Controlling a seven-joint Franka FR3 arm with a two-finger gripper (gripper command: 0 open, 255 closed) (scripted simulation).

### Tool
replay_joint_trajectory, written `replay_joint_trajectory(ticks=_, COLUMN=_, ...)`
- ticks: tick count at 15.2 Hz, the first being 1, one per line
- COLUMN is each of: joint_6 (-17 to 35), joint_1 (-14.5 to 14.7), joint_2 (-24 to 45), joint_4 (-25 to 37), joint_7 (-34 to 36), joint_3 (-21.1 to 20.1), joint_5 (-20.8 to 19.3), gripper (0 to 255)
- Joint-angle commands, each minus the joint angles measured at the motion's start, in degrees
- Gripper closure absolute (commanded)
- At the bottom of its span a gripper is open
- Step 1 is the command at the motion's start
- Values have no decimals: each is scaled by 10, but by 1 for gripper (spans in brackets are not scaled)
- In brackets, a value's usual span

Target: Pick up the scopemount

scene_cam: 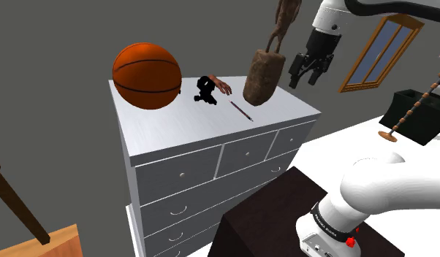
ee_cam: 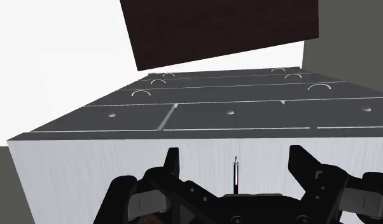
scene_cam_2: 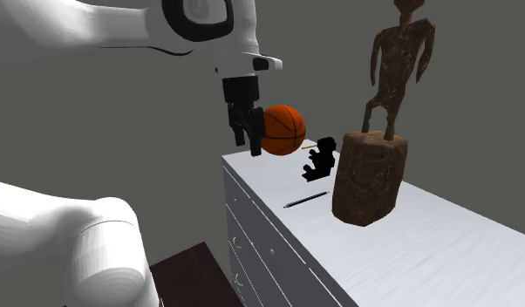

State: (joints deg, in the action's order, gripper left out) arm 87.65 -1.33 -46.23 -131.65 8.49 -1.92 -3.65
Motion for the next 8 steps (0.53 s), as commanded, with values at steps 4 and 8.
replay_joint_trajectory(ticks=4, joint_6=49, joint_1=3, joint_2=53, joint_4=5, joint_7=4, joint_3=-3, joint_5=7, gripper=0)
replay_joint_trajectory(ticks=8, joint_6=108, joint_1=7, joint_2=128, joint_4=23, joint_7=8, joint_3=-7, joint_5=16, gripper=0)
